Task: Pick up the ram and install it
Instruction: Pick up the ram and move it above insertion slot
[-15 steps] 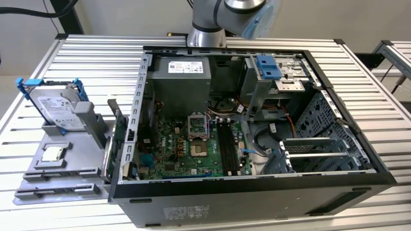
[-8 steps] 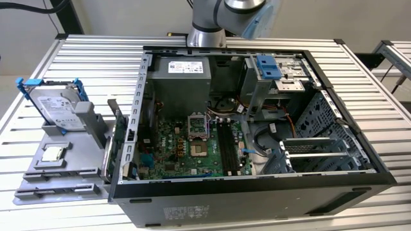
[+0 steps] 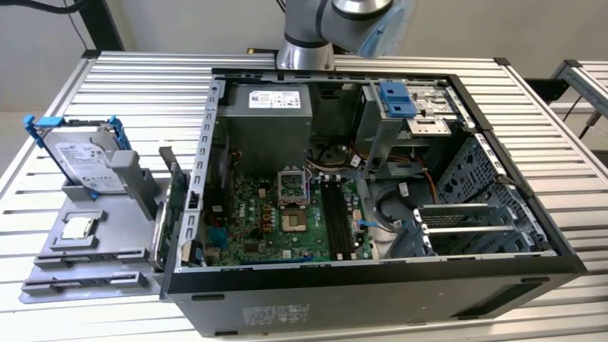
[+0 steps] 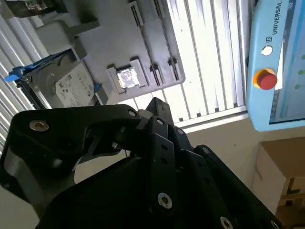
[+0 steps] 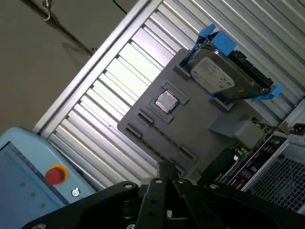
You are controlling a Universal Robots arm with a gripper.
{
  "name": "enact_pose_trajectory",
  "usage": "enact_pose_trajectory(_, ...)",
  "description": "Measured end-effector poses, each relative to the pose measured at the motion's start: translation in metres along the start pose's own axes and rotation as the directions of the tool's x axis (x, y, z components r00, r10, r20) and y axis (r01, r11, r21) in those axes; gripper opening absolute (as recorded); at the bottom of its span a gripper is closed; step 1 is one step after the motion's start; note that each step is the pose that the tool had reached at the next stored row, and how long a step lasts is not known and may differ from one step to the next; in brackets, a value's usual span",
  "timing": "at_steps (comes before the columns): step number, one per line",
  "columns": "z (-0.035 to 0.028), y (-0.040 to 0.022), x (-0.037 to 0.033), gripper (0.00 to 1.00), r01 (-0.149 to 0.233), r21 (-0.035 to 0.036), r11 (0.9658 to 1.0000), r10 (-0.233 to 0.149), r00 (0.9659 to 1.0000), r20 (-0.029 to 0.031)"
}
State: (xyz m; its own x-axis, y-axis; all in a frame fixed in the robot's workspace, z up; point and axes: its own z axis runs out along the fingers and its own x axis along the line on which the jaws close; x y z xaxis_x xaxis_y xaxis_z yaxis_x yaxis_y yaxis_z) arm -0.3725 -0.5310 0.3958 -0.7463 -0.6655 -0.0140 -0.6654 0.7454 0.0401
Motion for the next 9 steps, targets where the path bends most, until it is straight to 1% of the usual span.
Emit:
enact_pose_trajectory(2,0.0,0.0,0.0,0.0,0.035,-0.0002,0.9994,-0.035,0.9994,-0.0017)
enact_pose_trajectory(4,-0.0001,0.0,0.0,0.0,0.055,0.0045,0.9985,-0.055,0.9984,-0.0081)
enact_pose_trajectory(5,0.0,-0.0001,0.0001,0.0,0.071,0.005,0.9974,-0.071,0.9974,-0.0093)
enact_pose_trajectory(7,0.0,0.0,0.0001,0.0,0.106,0.0045,0.9944,-0.106,0.9943,-0.0107)
enact_pose_trajectory(9,0.0,0.0001,0.0001,0.0,0.143,0.0049,0.9897,-0.143,0.9897,-0.0112)
